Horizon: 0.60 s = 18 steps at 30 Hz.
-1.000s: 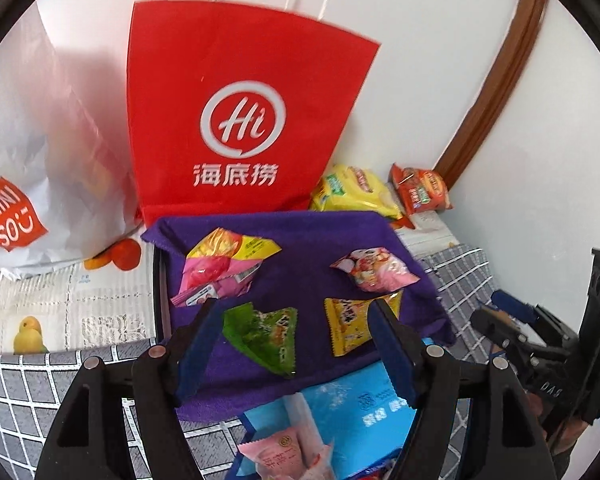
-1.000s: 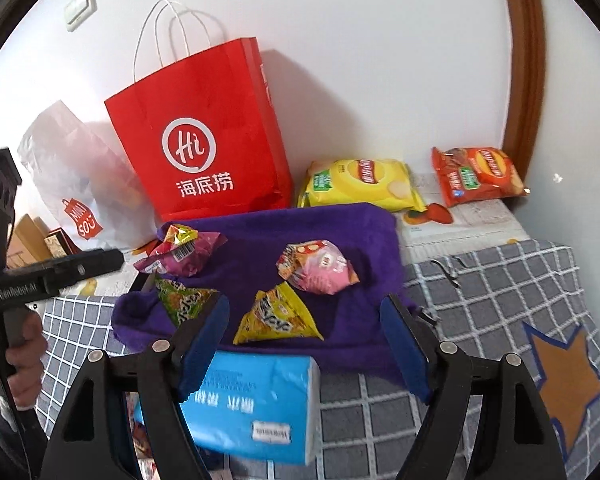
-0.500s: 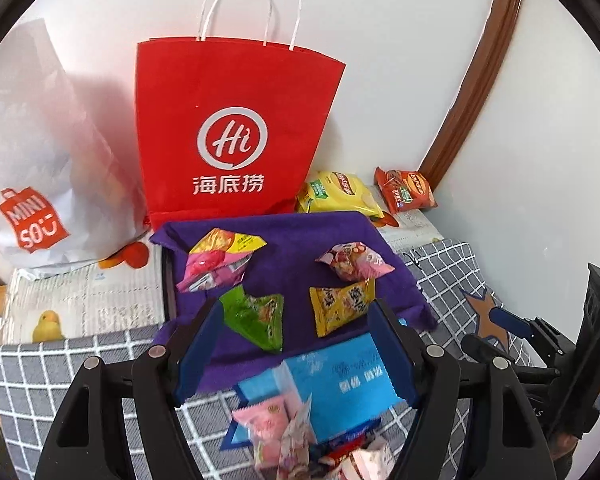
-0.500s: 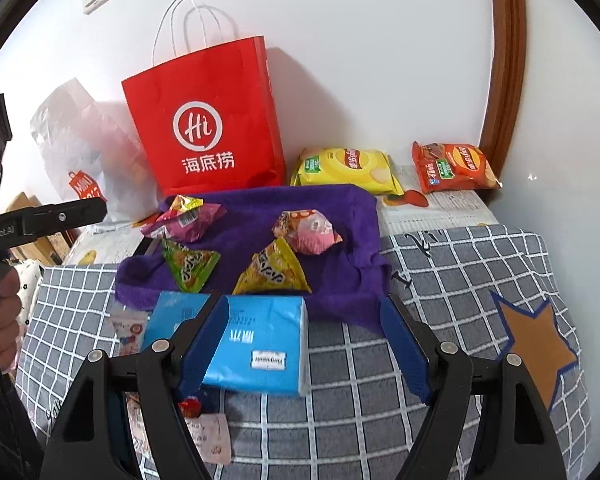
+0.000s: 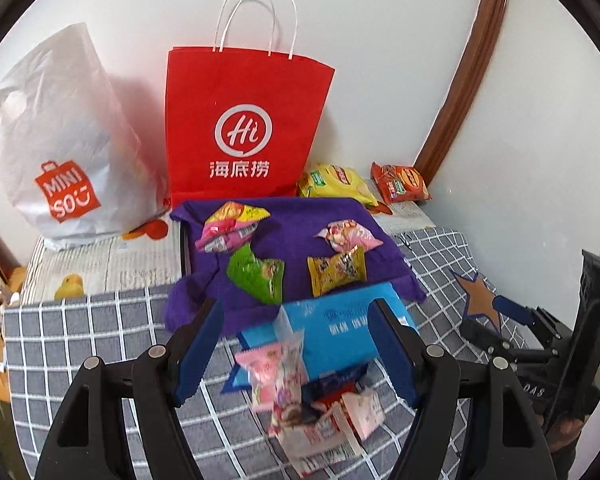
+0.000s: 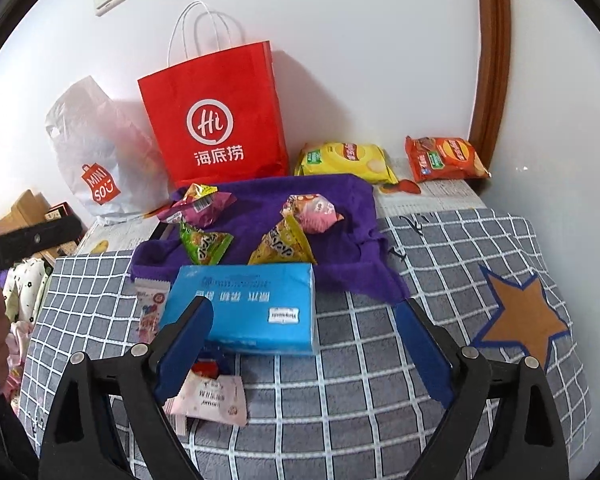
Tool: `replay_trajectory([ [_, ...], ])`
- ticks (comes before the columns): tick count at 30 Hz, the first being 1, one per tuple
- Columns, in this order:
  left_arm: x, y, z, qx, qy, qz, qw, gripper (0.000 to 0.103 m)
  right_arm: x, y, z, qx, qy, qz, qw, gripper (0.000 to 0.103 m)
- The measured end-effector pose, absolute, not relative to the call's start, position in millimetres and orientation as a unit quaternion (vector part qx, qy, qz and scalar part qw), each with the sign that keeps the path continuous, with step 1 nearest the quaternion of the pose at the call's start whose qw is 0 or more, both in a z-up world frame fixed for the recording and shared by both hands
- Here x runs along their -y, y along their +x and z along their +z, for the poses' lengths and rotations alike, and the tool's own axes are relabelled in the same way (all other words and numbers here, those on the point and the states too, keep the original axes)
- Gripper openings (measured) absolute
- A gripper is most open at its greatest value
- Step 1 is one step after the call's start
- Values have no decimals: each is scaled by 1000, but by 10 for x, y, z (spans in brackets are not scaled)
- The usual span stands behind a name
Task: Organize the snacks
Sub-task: 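Withdraw both grippers from the towel toward the remaining snack pile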
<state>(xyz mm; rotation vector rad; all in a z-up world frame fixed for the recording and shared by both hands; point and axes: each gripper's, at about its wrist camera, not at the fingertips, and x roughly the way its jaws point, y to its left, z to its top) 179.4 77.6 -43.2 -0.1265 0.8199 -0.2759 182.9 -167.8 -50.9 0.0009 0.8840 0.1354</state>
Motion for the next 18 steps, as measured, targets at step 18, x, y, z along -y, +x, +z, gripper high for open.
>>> replay_trajectory([
  [18,-802,1281,-604,-403,-81,-118,904,72,1654,1420,-549,-416,-21,97,904,92],
])
